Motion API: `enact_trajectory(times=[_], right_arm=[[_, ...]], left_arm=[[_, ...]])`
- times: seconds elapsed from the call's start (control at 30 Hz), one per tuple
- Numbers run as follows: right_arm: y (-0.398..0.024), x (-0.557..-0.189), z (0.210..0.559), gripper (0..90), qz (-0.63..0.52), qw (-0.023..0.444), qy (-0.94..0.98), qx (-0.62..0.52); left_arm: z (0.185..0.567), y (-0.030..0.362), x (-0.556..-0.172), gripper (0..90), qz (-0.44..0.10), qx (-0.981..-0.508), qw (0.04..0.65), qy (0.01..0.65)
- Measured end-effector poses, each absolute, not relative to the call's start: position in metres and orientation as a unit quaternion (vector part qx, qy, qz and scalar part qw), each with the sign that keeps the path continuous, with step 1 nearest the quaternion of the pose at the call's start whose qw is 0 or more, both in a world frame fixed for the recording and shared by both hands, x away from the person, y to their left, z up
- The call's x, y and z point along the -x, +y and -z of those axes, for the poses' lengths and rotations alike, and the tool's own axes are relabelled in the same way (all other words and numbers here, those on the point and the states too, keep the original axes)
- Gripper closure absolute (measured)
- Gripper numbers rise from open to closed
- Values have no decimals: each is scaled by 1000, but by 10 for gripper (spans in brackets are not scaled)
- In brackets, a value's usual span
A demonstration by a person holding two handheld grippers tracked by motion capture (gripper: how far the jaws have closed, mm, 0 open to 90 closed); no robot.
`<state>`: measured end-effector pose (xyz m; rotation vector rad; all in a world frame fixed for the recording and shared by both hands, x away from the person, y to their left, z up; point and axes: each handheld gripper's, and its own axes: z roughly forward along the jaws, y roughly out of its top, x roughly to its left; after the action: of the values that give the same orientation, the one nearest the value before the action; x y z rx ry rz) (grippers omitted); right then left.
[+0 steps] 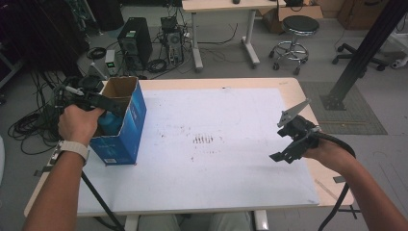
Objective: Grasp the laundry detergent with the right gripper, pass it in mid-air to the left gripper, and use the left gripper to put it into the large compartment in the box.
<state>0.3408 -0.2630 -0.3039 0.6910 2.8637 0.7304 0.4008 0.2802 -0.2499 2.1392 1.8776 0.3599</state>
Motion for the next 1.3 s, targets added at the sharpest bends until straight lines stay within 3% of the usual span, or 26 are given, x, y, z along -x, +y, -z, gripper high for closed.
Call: enact_trajectory(times=[0.73, 1.3], right_arm=[[-253, -329, 277, 62, -234, 71, 945, -216], [-242, -327, 265, 61, -229, 73, 948, -209]], left_arm=[[172, 239, -369, 108, -134, -802, 149, 563], [152, 179, -364, 76, -129, -868, 157, 454]])
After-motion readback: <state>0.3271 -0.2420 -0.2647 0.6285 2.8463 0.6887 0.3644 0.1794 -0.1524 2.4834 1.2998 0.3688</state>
